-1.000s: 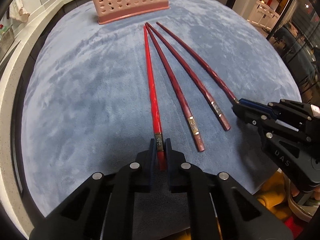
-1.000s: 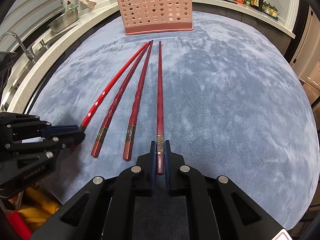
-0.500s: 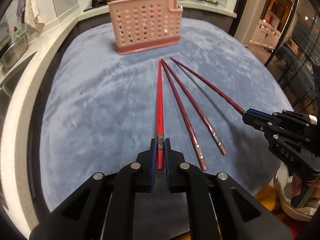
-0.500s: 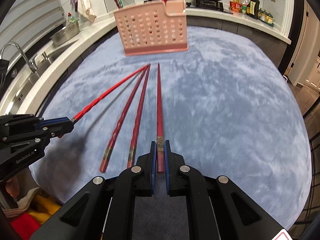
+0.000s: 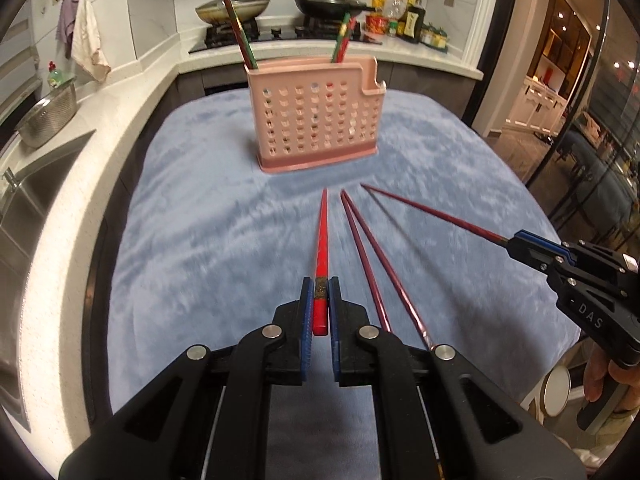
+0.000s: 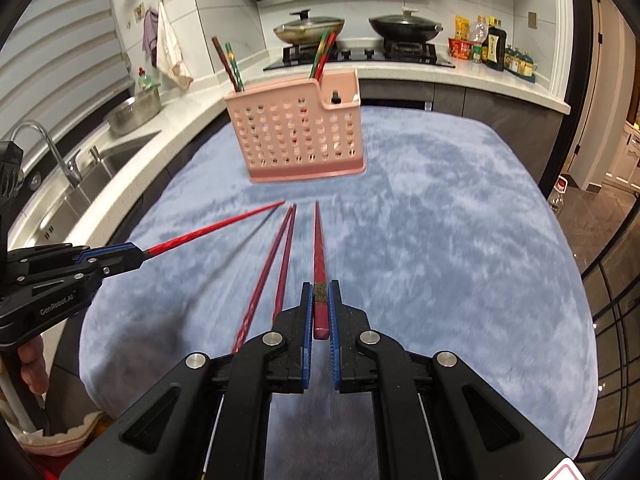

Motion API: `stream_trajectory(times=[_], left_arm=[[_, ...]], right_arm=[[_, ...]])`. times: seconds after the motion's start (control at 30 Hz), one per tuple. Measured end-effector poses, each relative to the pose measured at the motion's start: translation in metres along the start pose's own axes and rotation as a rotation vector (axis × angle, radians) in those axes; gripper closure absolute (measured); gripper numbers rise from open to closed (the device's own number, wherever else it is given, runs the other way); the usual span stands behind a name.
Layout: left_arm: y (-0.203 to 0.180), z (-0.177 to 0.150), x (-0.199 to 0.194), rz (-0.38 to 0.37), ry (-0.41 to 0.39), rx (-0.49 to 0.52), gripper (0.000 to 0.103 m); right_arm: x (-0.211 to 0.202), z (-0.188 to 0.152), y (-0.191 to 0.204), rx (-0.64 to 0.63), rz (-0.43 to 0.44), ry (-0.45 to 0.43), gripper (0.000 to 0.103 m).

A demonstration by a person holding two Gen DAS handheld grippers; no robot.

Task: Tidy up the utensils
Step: 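Lift both held chopsticks and carry them above the pink holder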

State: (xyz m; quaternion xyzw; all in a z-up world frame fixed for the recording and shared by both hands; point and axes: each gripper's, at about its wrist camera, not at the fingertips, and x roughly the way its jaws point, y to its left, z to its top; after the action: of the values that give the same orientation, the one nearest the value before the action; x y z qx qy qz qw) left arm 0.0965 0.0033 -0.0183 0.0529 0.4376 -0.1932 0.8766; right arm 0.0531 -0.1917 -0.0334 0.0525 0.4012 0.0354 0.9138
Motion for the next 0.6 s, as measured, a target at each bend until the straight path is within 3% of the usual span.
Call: stream_trajectory(times=[0.6], left_arm=[[0.023, 0.049, -0.033, 0.046, -0.158, -0.039, 0.096]], right_arm=[[-0.019, 0.038, -0.017, 0.02, -0.025, -0.107, 0.096]])
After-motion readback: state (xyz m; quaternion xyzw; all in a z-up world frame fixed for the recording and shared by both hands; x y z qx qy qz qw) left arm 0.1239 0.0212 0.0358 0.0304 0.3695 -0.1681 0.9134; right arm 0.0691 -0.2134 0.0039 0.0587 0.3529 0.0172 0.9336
